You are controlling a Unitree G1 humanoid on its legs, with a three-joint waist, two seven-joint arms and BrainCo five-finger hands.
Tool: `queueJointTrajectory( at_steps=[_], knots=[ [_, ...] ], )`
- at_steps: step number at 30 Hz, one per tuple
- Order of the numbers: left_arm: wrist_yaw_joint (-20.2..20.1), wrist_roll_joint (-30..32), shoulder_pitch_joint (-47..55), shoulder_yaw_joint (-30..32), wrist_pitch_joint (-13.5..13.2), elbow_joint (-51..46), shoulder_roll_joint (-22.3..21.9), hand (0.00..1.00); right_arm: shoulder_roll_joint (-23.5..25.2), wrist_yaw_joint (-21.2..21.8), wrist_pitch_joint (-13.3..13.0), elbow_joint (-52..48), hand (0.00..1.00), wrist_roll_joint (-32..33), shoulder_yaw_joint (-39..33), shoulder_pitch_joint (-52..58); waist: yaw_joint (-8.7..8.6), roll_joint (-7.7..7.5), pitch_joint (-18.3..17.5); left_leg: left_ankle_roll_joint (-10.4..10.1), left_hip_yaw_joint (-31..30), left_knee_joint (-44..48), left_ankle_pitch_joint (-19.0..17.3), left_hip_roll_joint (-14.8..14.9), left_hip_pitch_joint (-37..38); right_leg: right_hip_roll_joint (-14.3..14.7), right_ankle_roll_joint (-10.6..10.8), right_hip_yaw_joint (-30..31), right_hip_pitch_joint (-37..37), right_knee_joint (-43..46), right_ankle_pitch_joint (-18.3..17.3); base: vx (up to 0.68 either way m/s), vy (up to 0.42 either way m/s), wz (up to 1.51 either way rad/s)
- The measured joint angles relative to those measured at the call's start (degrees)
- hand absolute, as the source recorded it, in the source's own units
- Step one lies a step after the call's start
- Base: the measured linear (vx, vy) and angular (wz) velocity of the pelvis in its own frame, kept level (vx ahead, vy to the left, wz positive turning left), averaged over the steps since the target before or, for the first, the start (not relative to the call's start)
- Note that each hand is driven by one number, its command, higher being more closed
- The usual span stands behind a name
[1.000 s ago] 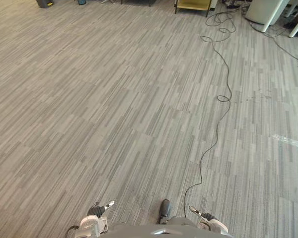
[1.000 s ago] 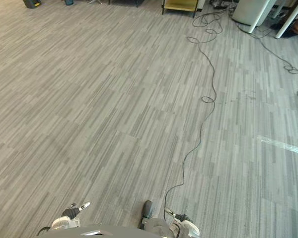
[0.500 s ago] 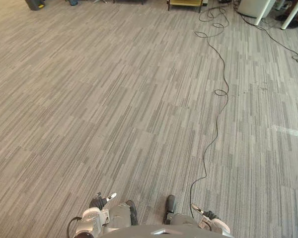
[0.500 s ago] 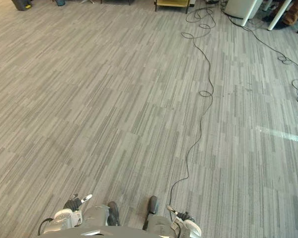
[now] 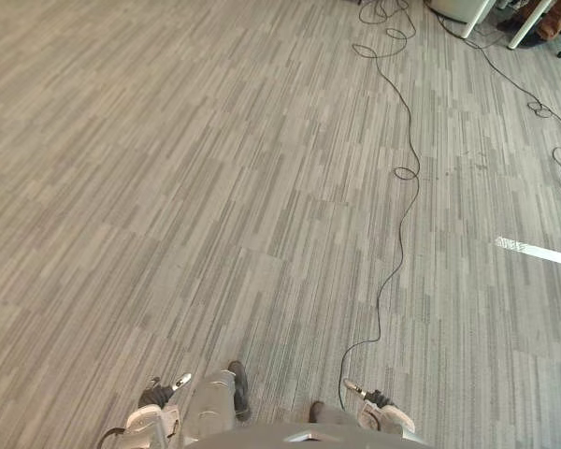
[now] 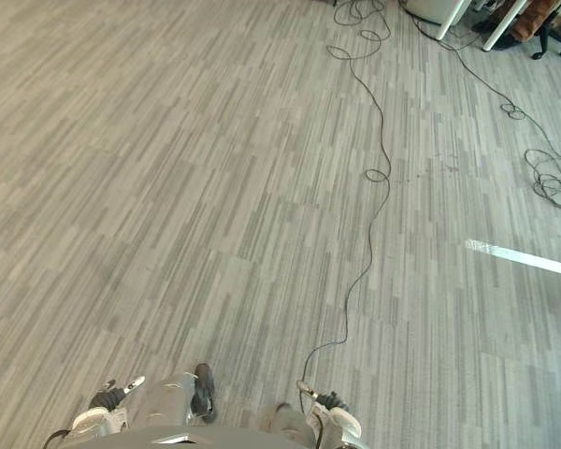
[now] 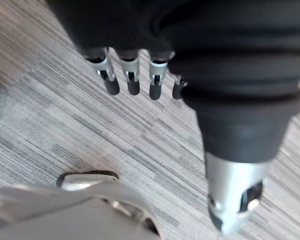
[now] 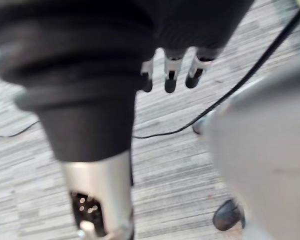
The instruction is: Pick up cushions and gather them together orderly.
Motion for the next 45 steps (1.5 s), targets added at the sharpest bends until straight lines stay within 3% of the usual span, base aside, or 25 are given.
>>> queueJointTrajectory(
  at_steps=[2,4,6,8,11,14,16,17,20,21,24,25,27,28,29,31,34,35,37,38,39,40,41,42,45],
  knots=[
    [0.0,-1.0,0.6,-1.6,0.0,-0.5,0.2,0.00,-0.2,0.0,-0.2,1.2,0.00,0.0,0.0,-0.6,0.02,-0.02,0.4,0.7,0.0,-2.2,-0.4,-1.0,5.2,-0.8,-0.2,-1.6,0.1,8.8,2.9,0.35,0.067,-0.10],
    [0.0,-1.1,0.8,-2.5,0.0,-1.1,0.1,0.00,-0.3,0.2,-0.3,1.5,0.00,0.0,0.7,-1.7,-0.09,0.44,1.7,1.0,0.0,-4.7,-1.1,-1.6,10.5,-1.4,-1.9,-4.6,0.0,15.7,2.7,0.29,0.015,-0.18],
    [0.0,-2.1,0.5,-3.4,0.0,-1.4,0.0,0.00,-1.0,0.2,-1.0,1.3,0.00,0.0,1.3,-2.4,-0.58,1.22,3.0,-0.3,-0.7,-9.4,-4.0,-1.9,18.3,-1.3,-6.2,-9.2,-3.1,20.0,-0.8,0.30,-0.036,-0.28],
    [0.0,-2.2,0.1,-3.4,0.0,-1.4,-0.1,0.00,-1.5,0.2,-0.9,1.4,0.00,0.0,1.3,-2.6,-1.26,2.02,4.3,-0.7,-0.7,-10.7,-4.5,-1.8,21.3,-1.1,-7.7,-10.9,-4.4,18.4,-2.8,0.25,-0.069,-0.06],
    [0.1,-2.7,-0.7,-3.4,0.1,-1.3,-0.2,0.00,-1.9,0.3,-1.1,0.0,0.00,0.4,1.2,-2.8,-3.82,2.17,5.3,-2.8,-0.9,-14.4,-5.8,0.7,27.8,0.4,-11.1,-15.8,-10.5,6.0,-4.3,0.40,-0.160,0.17],
    [0.0,-2.7,-1.3,-4.3,0.0,-1.2,-0.2,0.00,-2.0,0.2,-1.1,-0.7,0.00,0.4,1.1,-2.2,-4.87,1.90,5.3,-4.2,-2.3,-19.0,-5.1,2.4,32.1,2.7,-10.1,-13.9,-13.6,-14.8,4.8,0.47,-0.208,0.41],
    [-0.1,-2.6,-1.6,-4.5,0.0,-1.1,-0.4,0.00,-1.8,0.2,-1.0,-0.4,0.00,0.5,1.0,-0.7,-5.42,0.43,5.7,-5.0,-5.3,-19.8,-5.1,2.6,35.3,3.3,-10.7,-10.7,-10.8,-26.1,20.9,0.50,-0.225,0.43],
    [-0.1,-2.5,-2.3,-4.4,0.0,-0.3,-1.5,0.00,-2.0,0.2,-1.0,-0.3,0.00,0.4,0.5,-1.3,-5.33,1.97,6.3,-5.7,-6.4,-19.7,-4.6,3.7,35.6,4.4,-12.9,-11.1,-10.3,-25.7,21.7,0.43,-0.205,0.11],
    [-0.4,-1.8,-3.1,-4.2,-0.2,0.9,-2.9,0.00,-1.8,0.2,-0.9,0.2,0.00,0.1,-1.8,-3.5,-5.51,2.85,7.5,-6.7,-12.7,-19.9,-0.5,1.4,34.5,4.1,-14.6,-10.7,-11.3,-18.0,16.2,0.38,-0.193,-0.03],
    [-0.3,-1.3,-3.1,-4.0,-0.2,1.2,-2.8,0.00,-1.5,0.2,-0.9,0.0,0.00,0.0,-2.8,-3.0,-5.87,3.22,7.2,-7.1,-12.7,-17.8,1.2,2.2,35.2,4.1,-14.5,-11.4,-10.1,-15.3,12.6,0.45,-0.179,0.13],
    [-0.5,-0.4,-3.0,-3.8,-0.2,1.2,-3.6,0.00,-1.5,0.2,-0.8,-0.5,0.00,0.0,-3.0,-2.4,-5.69,4.37,6.9,-9.3,-14.1,-9.3,4.0,4.3,33.9,5.9,-14.5,-12.2,-6.2,-15.8,9.1,0.43,-0.133,0.11],
    [-0.4,-0.4,-3.0,-2.8,-0.3,1.1,-4.0,0.00,-1.4,0.2,-0.8,-1.0,0.00,-0.1,-2.9,-1.8,-5.69,4.71,6.5,-10.4,-15.3,-0.3,6.1,5.1,30.1,6.5,-14.4,-12.8,-4.2,-16.7,8.1,0.40,-0.076,-0.01],
    [-0.5,-0.4,-3.0,-2.5,-0.2,0.7,-4.1,0.00,-1.4,0.2,-0.8,-2.4,0.00,0.0,-2.6,-0.8,-5.79,5.45,6.5,-13.0,-15.6,14.5,16.4,6.7,23.5,7.7,-14.5,-12.7,0.2,-19.9,6.7,0.37,-0.049,-0.08],
    [-0.5,-0.4,-2.9,-2.7,-0.2,0.8,-4.1,0.00,-1.2,0.1,-0.7,-3.0,0.00,0.0,-2.1,-0.1,-5.52,6.15,6.4,-12.9,-14.8,20.7,22.9,8.3,20.8,8.5,-15.3,-12.3,2.9,-22.4,6.4,0.32,0.015,-0.27],
    [-0.6,-0.4,-2.9,-3.3,-0.2,0.7,-4.0,0.00,-1.7,0.1,-0.8,-2.9,0.00,0.1,-1.1,0.5,-5.34,6.57,6.2,-11.1,-12.1,29.7,19.0,10.6,16.5,9.5,-15.5,-11.5,6.1,-24.6,6.2,0.41,0.047,-0.39],
    [-0.9,-0.5,-2.8,-3.3,-0.3,-0.8,-4.1,0.00,-1.1,0.1,-0.7,-2.9,0.00,0.1,-0.3,0.7,-4.73,6.37,6.3,-8.3,-6.7,36.0,9.6,11.3,10.4,9.1,-14.9,-8.8,12.7,-28.9,5.4,0.50,0.057,-0.53],
    [-1.1,-1.1,-2.7,-3.3,-0.5,-2.7,-4.1,0.00,-1.4,0.0,-0.6,-1.7,0.00,0.2,-0.6,0.6,-3.04,6.28,6.4,-8.0,-1.4,31.2,3.3,11.0,3.8,7.2,-13.5,-6.6,18.3,-32.9,5.2,0.36,0.126,-0.46],
    [-1.2,-1.1,-2.7,-3.3,-0.7,-3.6,-4.1,0.00,-1.5,-0.1,-0.6,-0.9,0.00,0.2,-1.1,0.6,-2.37,6.12,6.3,-7.8,0.3,24.3,2.1,10.4,1.0,5.9,-12.0,-5.8,20.3,-34.5,4.7,0.39,0.201,-0.39],
    [-1.3,-1.2,-2.7,-3.3,-1.2,-3.8,-4.1,0.00,-1.3,-0.1,-0.5,-0.8,0.00,0.2,-1.3,0.9,-2.02,5.83,6.1,-8.1,1.3,7.1,3.1,7.9,-0.5,3.5,-9.5,-5.2,23.2,-36.1,3.2,0.44,0.270,-0.27],
    [-1.3,-1.4,-2.5,-3.3,-1.2,-3.8,-4.3,0.00,-1.4,-0.1,-0.3,-0.8,0.00,0.0,-1.3,1.0,-1.91,5.94,6.0,-8.3,-0.3,-6.5,8.0,5.8,-0.3,2.3,-7.7,-4.8,24.9,-37.1,2.0,0.60,0.413,-0.29],
    [-1.2,-1.9,-2.5,-3.0,-1.2,-4.1,-4.4,0.00,-1.4,-0.1,0.0,-0.8,0.00,-0.1,-0.9,0.9,-0.97,5.02,5.7,-5.9,-0.5,-9.1,16.4,3.5,0.6,0.9,-7.5,-4.1,26.6,-38.6,0.9,0.52,0.348,-0.21],
    [-1.2,-1.9,-2.6,-3.2,-1.3,-4.3,-4.4,0.00,-1.0,-0.1,0.0,-0.8,0.00,-0.1,-0.3,0.7,-0.72,4.53,4.9,-4.9,-0.1,-8.3,14.1,2.6,0.3,0.1,-8.5,-3.9,26.7,-38.9,0.7,0.54,0.327,-0.05],
    [-1.1,-2.0,-2.7,-3.3,-1.3,-4.7,-4.2,0.00,-0.8,0.1,0.2,-0.5,0.00,-0.7,0.0,0.5,-0.70,4.08,4.5,-3.9,-0.4,-4.4,11.9,2.9,-2.0,1.0,-9.5,-3.2,26.6,-39.6,3.5,0.54,0.289,0.11],
    [-1.3,-3.1,-3.1,-1.9,-1.4,-4.6,-3.8,0.00,-0.8,0.0,0.3,0.0,0.00,-1.0,-0.1,-0.6,-0.09,3.78,4.6,-2.4,-0.3,0.7,9.4,3.5,-2.9,1.0,-7.9,-2.9,28.5,-41.2,8.3,0.53,0.295,0.19],
    [-1.3,-3.2,-2.8,-0.7,-1.3,-4.1,-3.2,0.00,0.0,0.1,0.3,0.3,0.00,-1.1,-0.1,-0.9,0.55,2.15,3.7,-1.3,-0.1,7.3,9.3,3.5,-1.8,-0.9,-7.3,-1.4,31.0,-39.9,15.2,0.45,0.280,0.00]
  ],
)
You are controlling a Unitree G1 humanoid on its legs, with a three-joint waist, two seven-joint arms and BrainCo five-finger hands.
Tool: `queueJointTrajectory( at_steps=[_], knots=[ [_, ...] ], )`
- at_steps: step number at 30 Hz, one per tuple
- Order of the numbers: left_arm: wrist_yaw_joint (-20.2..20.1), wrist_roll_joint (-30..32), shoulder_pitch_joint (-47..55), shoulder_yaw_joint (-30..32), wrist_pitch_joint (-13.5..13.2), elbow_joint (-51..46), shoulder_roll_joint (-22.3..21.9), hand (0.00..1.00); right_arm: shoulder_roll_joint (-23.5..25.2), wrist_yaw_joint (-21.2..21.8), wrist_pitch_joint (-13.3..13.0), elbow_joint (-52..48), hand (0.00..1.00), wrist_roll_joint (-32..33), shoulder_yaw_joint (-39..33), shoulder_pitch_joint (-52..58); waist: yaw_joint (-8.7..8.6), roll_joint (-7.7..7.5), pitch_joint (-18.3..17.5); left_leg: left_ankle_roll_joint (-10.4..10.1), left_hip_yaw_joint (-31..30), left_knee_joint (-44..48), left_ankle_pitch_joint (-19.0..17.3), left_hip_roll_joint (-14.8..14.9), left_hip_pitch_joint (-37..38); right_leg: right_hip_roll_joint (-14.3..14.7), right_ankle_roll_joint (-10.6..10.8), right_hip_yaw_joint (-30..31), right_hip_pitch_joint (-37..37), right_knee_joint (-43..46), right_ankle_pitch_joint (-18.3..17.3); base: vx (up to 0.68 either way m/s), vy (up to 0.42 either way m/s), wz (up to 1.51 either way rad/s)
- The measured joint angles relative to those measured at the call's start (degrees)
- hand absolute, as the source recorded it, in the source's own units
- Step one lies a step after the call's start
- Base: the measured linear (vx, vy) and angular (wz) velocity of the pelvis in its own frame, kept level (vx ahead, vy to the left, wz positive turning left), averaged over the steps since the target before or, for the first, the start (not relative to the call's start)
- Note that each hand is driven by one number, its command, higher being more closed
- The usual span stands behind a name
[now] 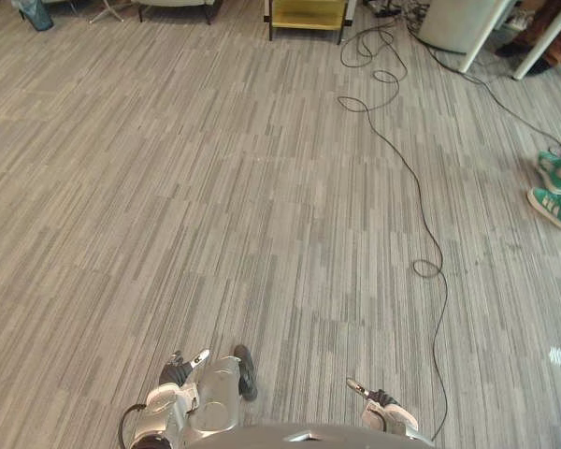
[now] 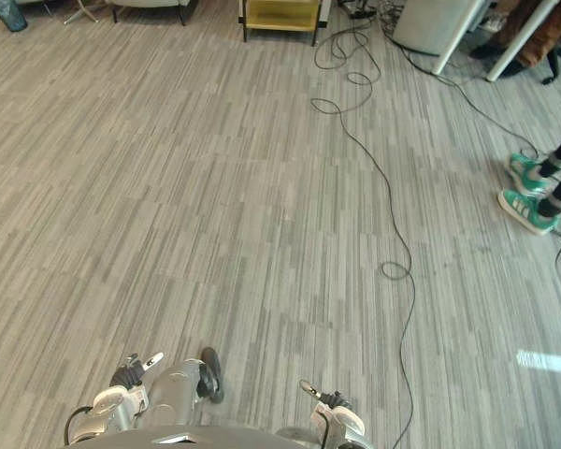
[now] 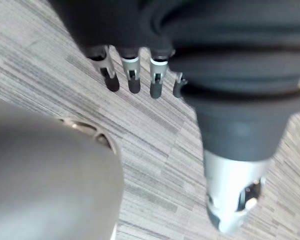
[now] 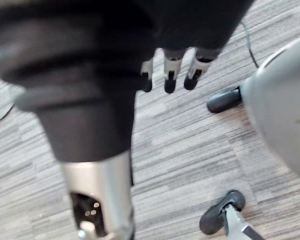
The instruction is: Pick up cushions and gather them together orderly.
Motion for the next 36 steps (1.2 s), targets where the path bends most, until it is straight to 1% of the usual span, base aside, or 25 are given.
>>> queueJointTrajectory(
  at_steps=[1,2,3,4,5,6,7,8,10,12,14,16,18,19,21,22,23,24,25,27,30,31,33,34,36],
  knots=[
    [0.0,0.3,0.6,-0.4,0.1,0.7,0.9,0.00,0.3,0.1,0.0,0.0,0.00,-0.1,0.2,0.6,0.71,-1.86,-2.2,0.5,-1.2,-4.0,-1.9,-2.7,1.3,-1.0,1.0,1.4,-1.7,4.7,0.6,0.40,0.231,-0.31],
    [0.1,0.6,1.5,-1.8,0.3,1.9,1.0,0.00,-0.2,0.1,-0.3,0.7,0.00,-0.3,0.3,0.8,0.04,-0.77,-4.1,0.5,-2.7,-8.9,-7.1,-3.8,5.6,-1.3,3.8,1.8,-6.1,15.1,-0.7,0.40,0.236,-0.13],
    [0.0,0.4,1.0,-2.4,0.4,2.9,1.4,0.00,0.1,0.1,-0.5,1.0,0.00,-0.6,0.4,0.5,-0.48,-1.60,-3.7,0.6,-2.6,-9.4,-7.2,-5.3,7.0,-2.9,5.5,3.4,-9.3,24.0,-1.5,0.41,0.204,0.20],
    [0.0,0.7,0.5,-3.7,0.6,3.2,2.8,0.00,0.2,0.2,-0.1,1.4,0.00,-1.2,1.0,0.6,-1.32,-3.03,-2.8,0.7,-2.6,-10.4,-8.0,-7.0,9.7,-3.6,9.3,7.2,-16.4,41.2,-0.1,0.32,0.127,0.38],
    [0.1,0.7,0.4,-4.2,0.8,3.2,3.5,0.00,0.3,0.2,0.2,1.7,0.00,-1.4,1.4,1.4,-1.48,-2.92,-1.4,0.7,-3.0,-11.4,-9.0,-7.8,13.6,-3.9,9.5,6.3,-21.5,54.8,-0.5,0.38,0.132,0.32],
    [0.5,0.7,0.6,-4.2,1.1,3.3,3.6,0.00,0.2,0.2,0.0,1.1,0.00,-1.2,1.1,2.0,-1.87,-2.84,-1.1,0.8,-3.3,-12.9,-9.2,-8.3,16.3,-4.7,8.1,3.9,-23.4,59.1,-1.8,0.39,0.145,0.14],
    [1.0,0.7,1.2,-4.4,1.4,3.3,3.8,0.00,-0.7,0.2,-0.1,1.1,0.00,-1.4,1.4,2.0,-2.42,-2.40,-0.8,0.9,-3.4,-16.8,-9.3,-8.8,21.4,-5.0,3.8,-0.4,-26.6,62.4,-5.4,0.41,0.144,0.01],
    [1.1,0.7,1.3,-5.0,1.5,3.7,4.1,0.00,-0.8,0.3,-0.2,1.1,0.00,-1.5,1.3,1.9,-2.43,-2.06,-0.6,0.8,-3.4,-19.7,-9.2,-8.8,25.2,-4.2,1.6,-3.8,-28.9,61.7,-9.3,0.33,0.104,-0.05],
    [1.1,0.7,1.1,-6.1,1.6,4.7,4.3,0.00,-1.2,0.3,-0.6,1.0,0.00,-1.4,1.2,1.6,-3.14,-1.86,-0.5,0.8,-4.3,-22.6,-9.2,-8.5,29.5,-2.2,0.0,-9.3,-32.1,54.0,-14.0,0.34,0.022,0.20],
    [1.1,0.7,0.8,-6.4,1.6,5.1,3.8,0.00,-1.6,0.3,-0.9,1.0,0.00,-1.4,1.1,1.6,-4.16,-1.51,-0.2,0.8,-5.7,-24.5,-9.2,-8.1,31.6,-0.4,-1.5,-12.2,-34.1,44.2,-14.9,0.28,-0.036,0.45],
    [1.1,0.8,0.6,-6.3,1.6,5.1,2.9,0.00,-2.2,0.2,-0.9,1.1,0.00,-1.4,0.7,1.3,-5.06,-0.43,0.5,-0.3,-8.1,-27.2,-9.9,-6.7,34.2,3.8,-2.4,-12.2,-35.8,23.0,-9.0,0.39,-0.094,0.60],
    [1.0,1.3,0.5,-5.7,1.6,5.0,2.7,0.00,-2.0,0.2,-0.6,1.2,0.00,-1.4,0.6,2.1,-5.62,-1.20,1.1,-1.8,-10.8,-28.7,-11.2,-6.6,36.3,4.2,-0.7,-9.3,-37.8,6.9,-0.2,0.53,-0.200,0.68],
    [1.0,1.8,0.8,-5.3,1.6,5.2,2.6,0.00,-1.6,0.2,-0.2,1.1,0.00,-1.5,-0.9,2.4,-6.41,-1.27,1.3,-1.8,-12.9,-29.0,-13.3,-6.3,38.0,3.3,-0.7,-7.1,-39.3,7.0,0.3,0.44,-0.209,0.71],
    [1.0,2.3,1.6,-4.3,1.5,5.4,2.0,0.00,-1.4,0.2,0.0,1.1,0.00,-1.5,-1.9,3.2,-6.92,-0.42,1.2,-0.5,-14.9,-28.9,-15.0,-5.1,40.6,3.9,-2.0,-6.7,-39.3,10.6,3.6,0.75,-0.371,0.70],
    [0.8,2.4,1.5,-2.4,1.5,5.4,0.6,0.00,-2.1,0.2,0.0,1.1,0.00,-1.7,-3.7,3.7,-6.21,2.02,1.1,-1.4,-16.0,-16.5,-14.7,-1.8,37.0,5.7,-4.3,-7.9,-38.2,14.4,5.8,0.67,-0.352,0.30],
    [0.7,2.4,1.5,-1.9,1.5,5.0,-0.6,0.00,-3.1,0.2,0.1,0.9,0.00,-1.8,-3.8,3.8,-6.11,4.17,1.1,-4.7,-16.5,-4.2,-11.9,0.9,32.3,7.5,-5.9,-9.3,-36.2,14.6,4.0,0.60,-0.289,0.05],
    [0.7,2.3,1.5,-1.5,1.4,4.9,-1.4,0.00,-3.7,0.2,0.1,0.4,0.00,-1.7,-3.5,4.2,-6.13,5.71,1.2,-7.5,-17.8,7.9,-5.2,3.2,26.7,9.2,-6.5,-9.9,-34.1,14.2,1.9,0.62,-0.261,-0.01],
    [0.5,2.3,1.4,-1.6,1.4,4.9,-1.6,0.00,-3.9,0.1,0.1,0.0,0.00,-1.7,-3.0,4.5,-6.05,6.05,1.5,-8.2,-17.5,14.3,0.4,4.9,23.5,10.5,-7.1,-9.9,-32.4,13.4,1.0,0.64,-0.211,-0.15],
    [0.0,2.3,1.0,-2.1,1.4,4.4,-1.5,0.00,-4.2,0.0,0.1,0.0,0.00,-1.7,-2.5,4.7,-5.86,6.82,2.1,-7.0,-14.3,26.2,-0.6,8.6,18.2,12.9,-8.3,-9.5,-27.3,10.8,-0.5,0.51,-0.150,-0.19],
    [-0.1,2.3,1.1,-2.7,1.2,2.6,-1.0,0.00,-3.8,0.0,0.1,0.4,0.00,-1.5,-1.7,4.8,-5.45,5.35,2.9,-6.8,-10.2,31.5,-4.0,9.1,13.5,13.6,-9.1,-8.5,-19.9,7.3,-2.3,0.57,-0.168,-0.20],
    [-0.2,2.2,1.1,-3.6,0.8,0.3,-0.7,0.00,-4.2,-0.1,0.3,1.8,0.00,-1.1,-0.6,5.1,-3.89,4.41,2.9,-6.3,-6.6,24.0,-7.5,7.1,6.8,13.6,-8.1,-7.5,-13.2,3.2,-3.8,0.51,-0.105,-0.19],
    [-0.2,2.2,1.1,-3.6,0.4,-0.3,-0.7,0.00,-4.2,-0.1,0.3,1.7,0.00,-1.0,-1.1,4.9,-3.32,4.33,2.9,-6.1,-5.4,14.4,-8.1,5.8,4.3,13.4,-7.0,-7.1,-10.9,1.6,-4.2,0.44,0.018,-0.26],
    [-0.1,2.2,1.1,-3.6,0.4,-1.0,-0.9,0.00,-3.8,-0.1,0.2,1.2,0.00,-1.0,-1.6,4.1,-2.57,3.90,3.0,-6.8,-5.4,-7.4,-5.8,1.9,4.5,12.2,-5.7,-6.3,-8.0,-0.4,-5.0,0.45,0.072,-0.21],
    [-0.1,2.2,1.1,-3.6,0.4,-1.1,-1.2,0.00,-3.7,0.0,0.0,0.7,0.00,-1.0,-1.5,4.1,-2.19,4.28,2.9,-7.8,-8.2,-22.4,-1.2,-0.6,4.3,12.0,-4.5,-5.8,-5.7,-2.3,-5.9,0.48,0.166,-0.15],
    [-0.2,2.2,1.0,-3.6,0.4,-1.3,-1.4,0.00,-3.9,0.0,0.1,0.8,0.00,-1.0,-1.2,3.5,-1.31,4.93,2.7,-8.4,-10.8,-25.7,2.0,-0.6,2.3,12.3,-2.7,-5.0,-3.6,-3.1,-7.8,0.49,0.230,-0.22]
  ],
)
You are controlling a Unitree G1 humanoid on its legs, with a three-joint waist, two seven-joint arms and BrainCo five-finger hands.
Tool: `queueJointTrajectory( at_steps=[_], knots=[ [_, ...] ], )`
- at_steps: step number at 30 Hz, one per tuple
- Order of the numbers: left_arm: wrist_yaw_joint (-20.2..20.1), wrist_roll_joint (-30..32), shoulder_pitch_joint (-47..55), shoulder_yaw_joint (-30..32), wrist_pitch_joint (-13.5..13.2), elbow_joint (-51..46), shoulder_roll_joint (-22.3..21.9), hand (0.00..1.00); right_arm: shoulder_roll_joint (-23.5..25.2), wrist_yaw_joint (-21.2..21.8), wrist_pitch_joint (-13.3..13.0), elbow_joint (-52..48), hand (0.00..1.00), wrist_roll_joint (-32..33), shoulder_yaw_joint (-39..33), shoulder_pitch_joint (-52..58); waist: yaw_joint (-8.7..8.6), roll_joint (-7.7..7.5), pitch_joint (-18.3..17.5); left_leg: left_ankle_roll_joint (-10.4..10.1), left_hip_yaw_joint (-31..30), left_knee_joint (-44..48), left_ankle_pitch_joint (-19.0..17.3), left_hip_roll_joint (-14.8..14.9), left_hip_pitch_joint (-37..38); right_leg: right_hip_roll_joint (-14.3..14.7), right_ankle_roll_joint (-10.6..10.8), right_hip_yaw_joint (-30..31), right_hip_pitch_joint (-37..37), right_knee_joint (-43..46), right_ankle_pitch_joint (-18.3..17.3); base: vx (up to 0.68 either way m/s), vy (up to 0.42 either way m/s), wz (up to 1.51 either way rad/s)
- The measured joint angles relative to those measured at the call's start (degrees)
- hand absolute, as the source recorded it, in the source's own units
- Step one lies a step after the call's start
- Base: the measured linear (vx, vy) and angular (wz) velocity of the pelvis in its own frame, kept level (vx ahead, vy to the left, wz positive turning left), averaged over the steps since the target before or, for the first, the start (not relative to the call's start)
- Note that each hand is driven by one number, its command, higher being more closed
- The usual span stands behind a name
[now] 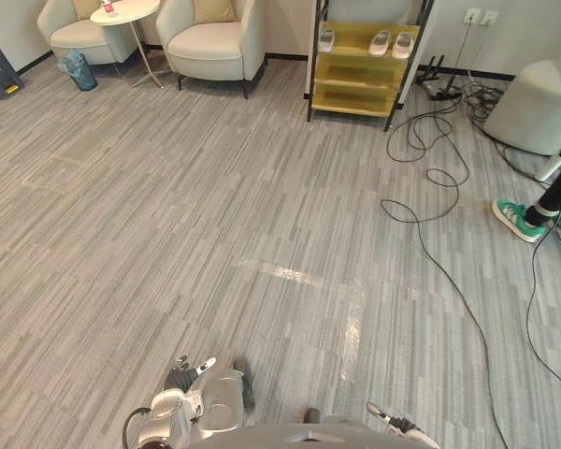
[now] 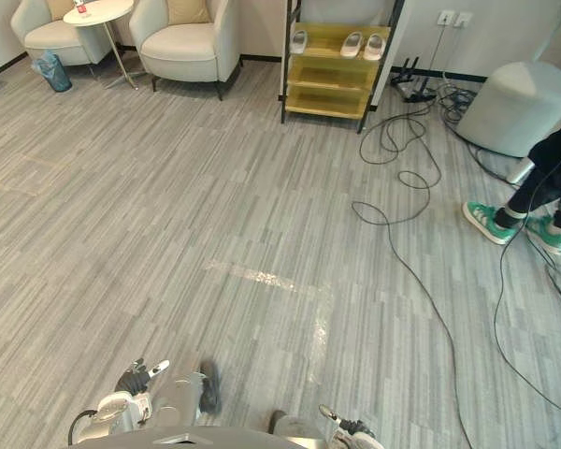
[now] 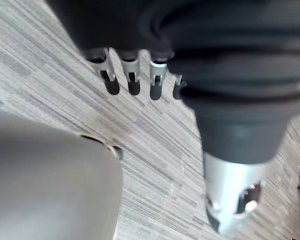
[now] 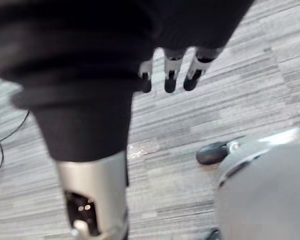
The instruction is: Pick up cushions and gather them together orderly.
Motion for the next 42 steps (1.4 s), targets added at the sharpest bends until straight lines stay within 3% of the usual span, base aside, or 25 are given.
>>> queueJointTrajectory(
  at_steps=[1,2,3,4,6,9,10,12,15,17,19,20,21,22,25,26,28,30,33,36,39,42],
  knots=[
    [0.0,0.0,-0.3,0.0,0.0,0.1,0.4,0.00,0.2,0.0,0.0,0.2,0.00,0.0,0.6,0.0,0.90,-0.91,-0.1,1.1,0.3,1.0,5.6,-0.7,0.8,-1.2,1.7,0.9,1.8,0.1,-1.6,0.55,0.276,-0.29],
    [0.0,0.0,-0.3,0.1,0.0,0.0,1.0,0.00,1.0,0.0,0.0,0.2,0.00,-0.1,0.9,-0.4,1.13,-1.72,-0.6,3.8,0.8,0.6,9.7,-2.2,2.0,-2.8,2.5,1.8,3.0,0.9,-3.0,0.56,0.273,-0.27],
    [0.0,0.0,-0.3,0.1,0.0,0.1,1.4,0.00,1.7,0.1,0.0,0.2,0.00,-0.1,1.1,-0.8,1.06,-2.66,-0.8,5.6,1.5,0.7,11.0,-3.1,2.6,-3.9,3.1,2.3,3.0,2.0,-3.7,0.53,0.272,-0.15],
    [0.1,0.0,-0.4,0.1,0.0,0.2,2.4,0.00,2.8,0.2,0.0,0.2,0.00,-0.1,1.5,-1.3,0.70,-4.71,-1.5,7.1,2.1,2.4,8.2,-5.1,2.5,-6.4,3.0,3.7,1.5,5.3,-4.2,0.50,0.277,-0.16],
    [0.1,-0.1,-0.5,0.1,0.0,0.4,2.6,0.00,2.7,0.2,0.0,0.4,0.00,-0.2,2.5,-1.5,1.05,-5.02,-1.9,8.4,4.1,8.1,1.7,-5.8,2.5,-8.4,4.8,8.2,-3.9,19.5,-5.1,0.52,0.295,-0.29],
    [0.1,-0.1,-0.4,-0.5,0.4,2.5,3.8,0.00,2.5,0.6,-0.1,0.2,0.00,-0.6,3.4,-1.6,0.33,-5.58,-2.1,9.7,6.3,9.4,-3.3,-7.5,8.6,-11.2,11.7,10.8,-13.8,47.4,-1.2,0.47,0.256,-0.23],
    [0.2,-0.1,-0.3,-1.4,1.0,3.2,4.6,0.00,2.3,1.0,-0.3,0.2,0.00,-0.7,3.7,-1.6,-0.05,-5.57,-2.1,9.9,6.3,9.0,-4.8,-8.1,12.2,-12.5,11.2,7.9,-15.7,53.7,-1.5,0.42,0.203,-0.09],
    [0.2,-0.1,-0.1,-2.9,1.2,4.3,5.6,0.00,2.5,1.1,-0.3,0.4,0.00,-0.7,3.7,-1.7,0.20,-5.23,-1.9,9.7,6.4,5.9,-5.5,-8.7,17.7,-14.2,6.7,2.7,-17.7,56.0,-5.0,0.38,0.136,-0.04],
    [0.2,-0.1,0.9,-2.9,1.3,4.5,5.9,0.00,2.6,1.3,-0.3,0.3,0.00,-1.2,4.4,-1.7,0.24,-5.61,-2.1,9.5,6.0,1.3,-5.5,-8.5,23.5,-13.6,4.1,-5.0,-20.1,46.5,-8.9,0.31,0.036,0.08],
    [0.2,0.0,1.3,-2.8,1.3,4.6,5.9,0.00,2.6,1.5,-0.4,0.3,0.00,-1.1,4.3,-2.0,-0.22,-5.50,-2.1,8.9,5.0,1.2,-5.9,-7.8,24.5,-10.9,2.8,-6.1,-21.5,33.8,-8.4,0.27,-0.048,0.27],
    [0.2,0.0,1.7,-2.8,1.3,4.6,6.1,0.00,2.7,1.5,-0.3,0.3,0.00,-1.2,4.5,-2.3,-1.01,-5.63,-2.2,7.6,3.0,1.0,-6.7,-7.3,24.7,-7.1,1.8,-2.7,-21.7,17.3,-1.8,0.30,-0.122,0.49],
    [0.1,0.1,2.3,-2.7,1.3,4.8,6.6,0.00,2.7,1.5,-0.3,0.5,0.00,-1.1,4.5,-1.9,-1.15,-6.50,-2.3,6.4,1.3,1.1,-8.0,-8.4,25.4,-6.1,0.4,0.9,-21.6,12.7,6.9,0.26,-0.167,0.51],
    [0.1,0.1,2.5,-2.7,1.2,5.1,6.7,0.00,2.6,1.6,-0.4,0.4,0.00,-1.0,4.3,-1.6,-1.40,-7.18,-2.7,6.2,0.4,1.3,-8.8,-8.7,25.9,-6.1,-0.7,2.0,-21.6,13.5,9.4,0.25,-0.199,0.54],
    [0.1,0.1,3.2,-2.7,1.4,5.9,5.6,0.00,2.0,1.5,-0.3,0.4,0.00,-1.2,3.5,-1.4,-1.42,-5.12,-3.0,5.4,-0.7,1.4,-9.5,-7.4,27.0,-5.5,-1.0,1.1,-21.1,15.5,7.9,0.22,-0.197,0.44],
    [0.1,0.5,4.2,-2.5,1.3,6.5,3.9,0.00,0.7,1.5,-0.4,0.4,0.00,-1.1,2.2,-0.6,-1.48,-2.20,-4.5,3.1,-2.5,3.3,-11.7,-4.1,25.9,-3.0,-1.0,-1.1,-19.1,12.3,5.7,0.21,-0.161,0.29],
    [0.0,1.0,4.3,-2.5,1.4,6.5,3.6,0.00,0.7,1.4,-0.4,0.4,0.00,-1.1,2.0,-0.5,-1.53,-1.90,-4.7,2.5,-3.4,6.4,-12.1,-3.2,24.5,-2.2,-1.3,-1.9,-18.1,10.3,5.3,0.19,-0.151,0.27],
    [-0.1,1.9,3.7,-2.6,1.4,6.5,3.7,0.00,0.6,1.1,-0.4,0.5,0.00,-1.0,1.7,0.1,-1.26,-2.16,-4.5,0.9,-3.2,13.5,-12.1,-2.2,21.0,-1.8,-1.7,-3.0,-16.3,8.0,5.6,0.15,-0.119,0.26],
    [-0.1,2.4,4.1,-2.7,1.3,6.5,4.2,0.00,0.5,1.0,-0.4,0.5,0.00,-0.9,1.1,0.9,-1.04,-2.32,-4.5,0.8,-2.7,16.3,-12.7,-1.8,19.9,-1.9,-2.4,-3.1,-14.1,6.3,5.7,0.11,-0.053,0.14],
    [0.0,2.5,4.1,-2.8,1.3,6.5,4.2,0.00,0.3,1.0,-0.3,0.9,0.00,-0.5,0.8,1.1,-1.05,-2.35,-4.5,1.3,-2.7,10.3,-13.5,-1.4,18.7,-2.2,-1.7,-2.4,-12.8,4.3,6.0,0.06,0.061,-0.09],
    [0.0,2.4,4.1,-2.8,1.4,6.7,4.2,0.00,0.3,1.0,-0.2,0.8,0.00,-0.1,0.8,1.8,-0.94,-2.78,-4.9,2.6,-4.6,4.1,-8.3,-3.3,18.4,-3.3,0.4,-1.1,-12.5,2.5,7.3,0.07,0.153,-0.17],
    [0.0,2.4,3.7,-2.7,1.5,7.7,4.9,0.00,0.5,1.0,0.1,0.9,0.00,-0.1,0.8,2.4,-0.96,-3.58,-5.3,3.6,-3.2,3.5,-7.5,-5.5,19.7,-4.4,0.3,0.7,-11.6,0.3,9.8,0.14,0.180,-0.14],
    [0.0,2.5,3.5,-2.8,1.5,8.7,5.3,0.00,0.8,1.0,0.0,0.9,0.00,-0.2,0.8,2.6,-1.14,-3.91,-5.6,3.7,-3.3,2.9,-7.5,-7.0,21.3,-5.5,0.4,2.4,-10.5,-0.5,9.8,0.10,0.137,-0.20]
  ],
)
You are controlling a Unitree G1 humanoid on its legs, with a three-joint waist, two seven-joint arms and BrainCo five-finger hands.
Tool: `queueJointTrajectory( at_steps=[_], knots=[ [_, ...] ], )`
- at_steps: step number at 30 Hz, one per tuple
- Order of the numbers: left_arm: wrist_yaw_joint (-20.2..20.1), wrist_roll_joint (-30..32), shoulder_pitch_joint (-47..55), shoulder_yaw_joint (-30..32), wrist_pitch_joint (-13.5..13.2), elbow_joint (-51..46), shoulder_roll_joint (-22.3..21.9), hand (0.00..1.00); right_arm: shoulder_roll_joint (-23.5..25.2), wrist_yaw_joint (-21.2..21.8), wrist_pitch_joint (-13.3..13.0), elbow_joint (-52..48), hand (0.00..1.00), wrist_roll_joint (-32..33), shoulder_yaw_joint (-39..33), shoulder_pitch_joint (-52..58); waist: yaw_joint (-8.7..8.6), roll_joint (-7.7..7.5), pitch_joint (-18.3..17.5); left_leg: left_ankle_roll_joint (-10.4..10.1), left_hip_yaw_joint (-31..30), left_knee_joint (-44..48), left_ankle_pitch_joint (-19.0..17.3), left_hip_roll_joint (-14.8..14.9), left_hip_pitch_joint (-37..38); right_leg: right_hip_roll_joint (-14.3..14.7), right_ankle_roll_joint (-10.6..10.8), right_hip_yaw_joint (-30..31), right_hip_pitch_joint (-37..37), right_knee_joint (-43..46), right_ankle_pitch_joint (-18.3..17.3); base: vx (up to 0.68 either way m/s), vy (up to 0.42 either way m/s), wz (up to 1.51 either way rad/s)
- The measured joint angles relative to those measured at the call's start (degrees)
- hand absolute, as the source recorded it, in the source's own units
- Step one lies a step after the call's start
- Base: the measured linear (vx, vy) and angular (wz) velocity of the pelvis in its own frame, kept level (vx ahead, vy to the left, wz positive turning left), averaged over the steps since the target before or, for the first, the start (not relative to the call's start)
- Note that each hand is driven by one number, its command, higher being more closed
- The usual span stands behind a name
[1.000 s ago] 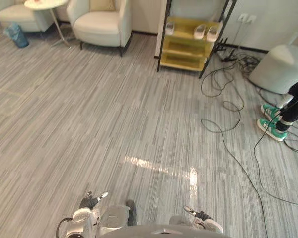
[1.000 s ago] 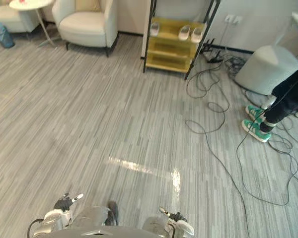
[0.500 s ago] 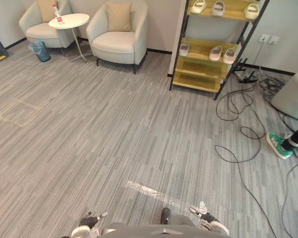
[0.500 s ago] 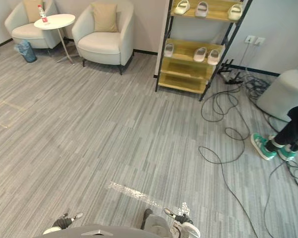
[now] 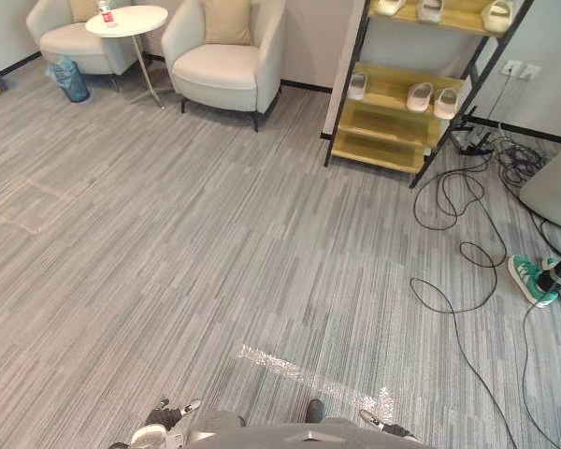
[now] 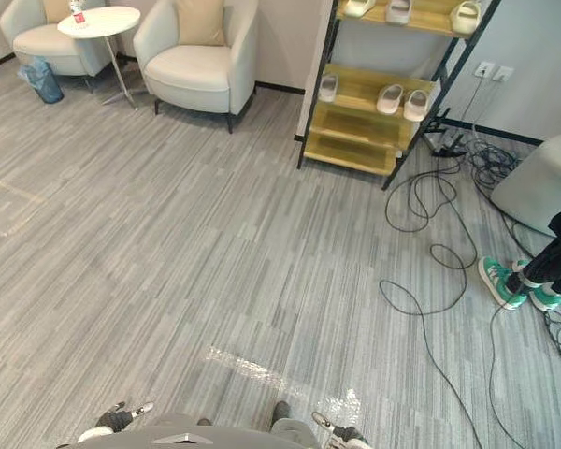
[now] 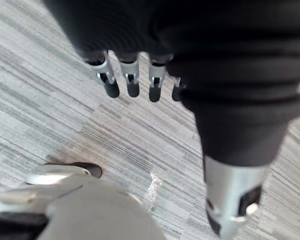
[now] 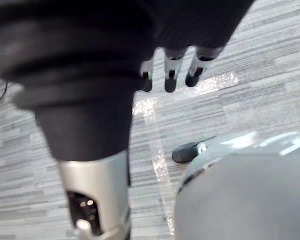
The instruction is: Pick up cushions and gather them together orderly.
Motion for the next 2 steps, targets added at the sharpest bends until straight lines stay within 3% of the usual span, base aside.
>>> queueJointTrajectory(
  at_steps=[2],
  knots=[
    [0.0,0.0,0.0,-0.1,0.0,0.0,0.2,0.00,0.1,0.0,0.0,0.0,0.00,0.0,0.0,0.0,0.02,-0.25,-0.2,0.0,0.0,-0.4,0.0,-0.4,0.0,-0.3,0.3,0.7,-0.1,-0.6,0.2,0.04,0.063,-0.13]
  ],
)
